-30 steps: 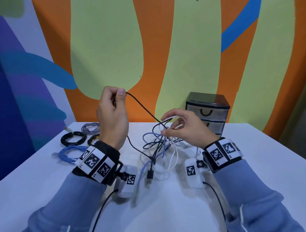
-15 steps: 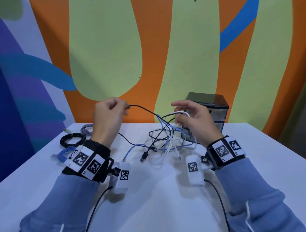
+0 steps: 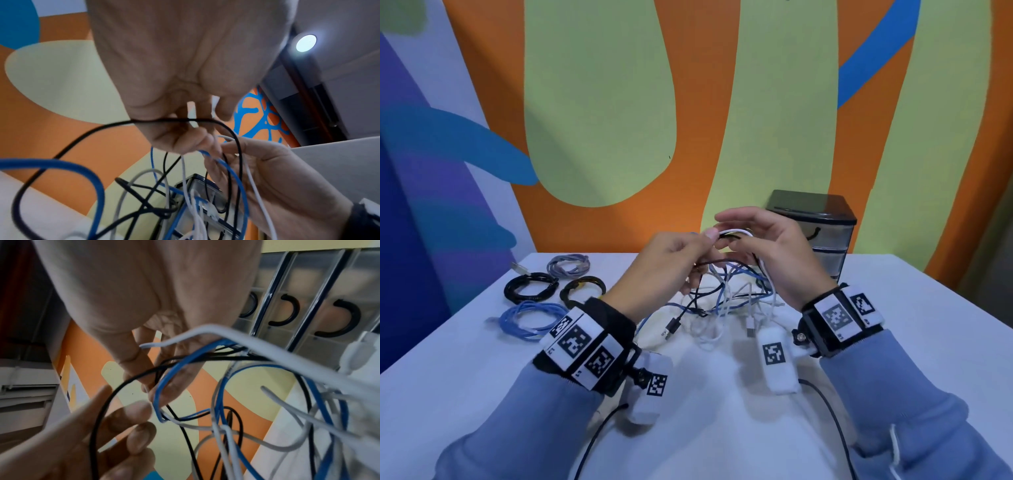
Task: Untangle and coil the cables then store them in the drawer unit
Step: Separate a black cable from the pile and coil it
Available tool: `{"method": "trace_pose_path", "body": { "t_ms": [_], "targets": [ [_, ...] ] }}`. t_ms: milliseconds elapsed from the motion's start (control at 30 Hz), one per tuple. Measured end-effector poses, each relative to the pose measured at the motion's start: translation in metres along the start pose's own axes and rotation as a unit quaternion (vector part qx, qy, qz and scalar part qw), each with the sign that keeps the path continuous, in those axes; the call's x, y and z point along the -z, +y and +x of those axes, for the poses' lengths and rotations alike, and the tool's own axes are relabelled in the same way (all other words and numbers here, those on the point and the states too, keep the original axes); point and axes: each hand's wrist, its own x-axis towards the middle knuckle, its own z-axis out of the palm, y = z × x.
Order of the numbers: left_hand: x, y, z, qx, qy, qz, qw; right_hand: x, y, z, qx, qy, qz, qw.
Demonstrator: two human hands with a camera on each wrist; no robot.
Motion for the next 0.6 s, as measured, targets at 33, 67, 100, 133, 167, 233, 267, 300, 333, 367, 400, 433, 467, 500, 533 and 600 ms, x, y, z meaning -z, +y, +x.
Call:
{"method": "trace_pose_path", "body": {
  "t_ms": [33,67,100,133,167,233,267,300,333,367,400,433,467,500,533,600],
  "targets": [
    [0.001,-0.002,0.002,0.000,0.035,0.007,0.999,0.000,0.000,0.000,0.003,0.001,0.006,1.000],
    [0.002,-0.005,0.005,-0.002,0.064,0.035,0.997,-0.001,0.000,0.000,0.007,0.001,0.012,1.000],
    [0.004,-0.009,0.006,0.004,0.080,0.066,0.995,-0.001,-0.001,0.000,0.013,0.001,0.016,1.000],
    [0.006,-0.013,0.007,0.012,0.086,0.088,0.992,-0.002,-0.001,0.000,0.021,0.003,0.021,1.000],
    [0.007,-0.015,0.007,0.025,0.081,0.100,0.991,-0.003,-0.002,0.000,0.027,0.006,0.029,0.999],
    [0.009,-0.018,0.007,0.034,0.060,0.103,0.992,-0.004,-0.004,0.000,0.031,0.013,0.050,0.998],
    [0.009,-0.018,0.006,0.026,0.043,0.107,0.993,-0.004,-0.005,0.000,0.029,0.015,0.056,0.998],
    [0.007,-0.017,0.005,0.015,0.026,0.112,0.993,-0.004,-0.005,-0.001,0.028,0.017,0.053,0.998],
    [0.005,-0.016,0.004,0.002,0.018,0.119,0.993,-0.004,-0.006,-0.001,0.032,0.020,0.035,0.999],
    [0.004,-0.017,0.004,-0.014,0.020,0.128,0.991,-0.003,-0.006,-0.001,0.044,0.026,-0.009,0.999],
    [0.003,-0.017,0.004,-0.032,0.028,0.135,0.990,-0.003,-0.005,-0.001,0.060,0.032,-0.075,0.995],
    [0.002,-0.016,0.004,-0.050,0.035,0.142,0.988,-0.003,-0.004,-0.001,0.073,0.037,-0.152,0.985],
    [0.002,-0.015,0.003,-0.068,0.038,0.148,0.986,-0.002,-0.003,-0.001,0.077,0.042,-0.226,0.970],
    [0.001,-0.014,0.002,-0.083,0.038,0.158,0.983,-0.002,0.000,-0.001,0.074,0.049,-0.282,0.955],
    [0.001,-0.014,0.002,-0.093,0.036,0.166,0.981,-0.002,0.003,-0.001,0.072,0.061,-0.318,0.943],
    [0.003,-0.014,0.001,-0.103,0.040,0.176,0.978,-0.002,0.009,0.000,0.077,0.094,-0.336,0.934]
  ]
}}
